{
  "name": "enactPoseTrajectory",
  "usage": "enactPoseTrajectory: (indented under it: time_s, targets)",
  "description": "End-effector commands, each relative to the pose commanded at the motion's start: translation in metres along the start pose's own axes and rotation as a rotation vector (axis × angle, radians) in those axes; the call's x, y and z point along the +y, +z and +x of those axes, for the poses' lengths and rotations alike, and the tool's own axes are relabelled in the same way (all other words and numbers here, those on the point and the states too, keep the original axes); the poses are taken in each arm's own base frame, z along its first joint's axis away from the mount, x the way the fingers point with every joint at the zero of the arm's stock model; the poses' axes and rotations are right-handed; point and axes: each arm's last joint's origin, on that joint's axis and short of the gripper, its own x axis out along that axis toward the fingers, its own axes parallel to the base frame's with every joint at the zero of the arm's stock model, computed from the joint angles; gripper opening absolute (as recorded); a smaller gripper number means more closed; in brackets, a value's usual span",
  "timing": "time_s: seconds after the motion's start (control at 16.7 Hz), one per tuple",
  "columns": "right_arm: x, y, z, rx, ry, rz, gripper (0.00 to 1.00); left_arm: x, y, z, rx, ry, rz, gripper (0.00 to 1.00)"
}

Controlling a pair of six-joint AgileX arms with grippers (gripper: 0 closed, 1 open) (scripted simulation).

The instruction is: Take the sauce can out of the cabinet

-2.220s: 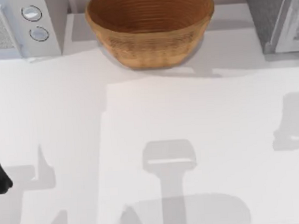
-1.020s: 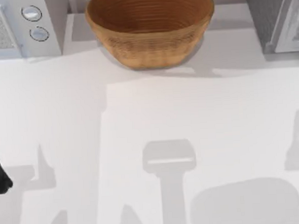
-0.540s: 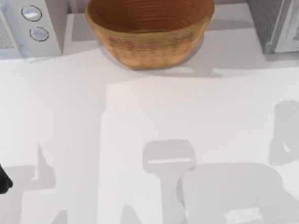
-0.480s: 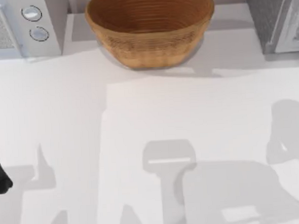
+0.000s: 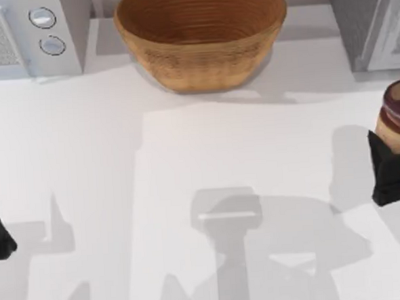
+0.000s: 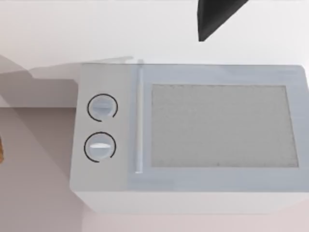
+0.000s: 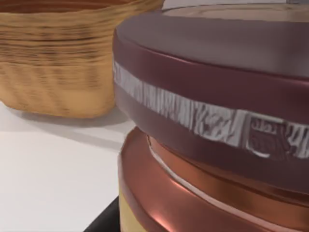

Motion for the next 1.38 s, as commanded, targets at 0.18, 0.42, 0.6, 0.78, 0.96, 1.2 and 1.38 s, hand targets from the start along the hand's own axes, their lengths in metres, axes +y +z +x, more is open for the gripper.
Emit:
enactPoseTrajectory:
  time_s: [0.18, 0.42, 0.6, 0.78, 0.96, 1.2, 1.38]
  targets:
    - [0.009, -0.006, 0.015, 0.017, 0.037, -0.019, 0.00, 0.000, 0.000, 0.000, 0.000, 0.000, 0.000, 1.00]
    - [0.025, -0.012, 0.034, 0.002, 0.108, -0.040, 0.00, 0.000, 0.000, 0.000, 0.000, 0.000, 0.000, 1.00]
    - [0.041, -0.016, 0.046, -0.023, 0.182, -0.051, 0.00, 0.000, 0.000, 0.000, 0.000, 0.000, 0.000, 1.00]
    - [0.058, -0.023, 0.056, -0.046, 0.256, -0.058, 0.00, 0.000, 0.000, 0.000, 0.000, 0.000, 0.000, 1.00]
    - [0.072, -0.032, 0.063, -0.059, 0.306, -0.070, 0.00, 0.000, 0.000, 0.000, 0.000, 0.000, 0.000, 1.00]
    - [0.093, -0.046, 0.069, -0.087, 0.386, -0.080, 0.00, 0.000, 0.000, 0.000, 0.000, 0.000, 0.000, 1.00]
    - [0.110, -0.051, 0.072, -0.133, 0.455, -0.083, 0.00, 0.000, 0.000, 0.000, 0.000, 0.000, 0.000, 1.00]
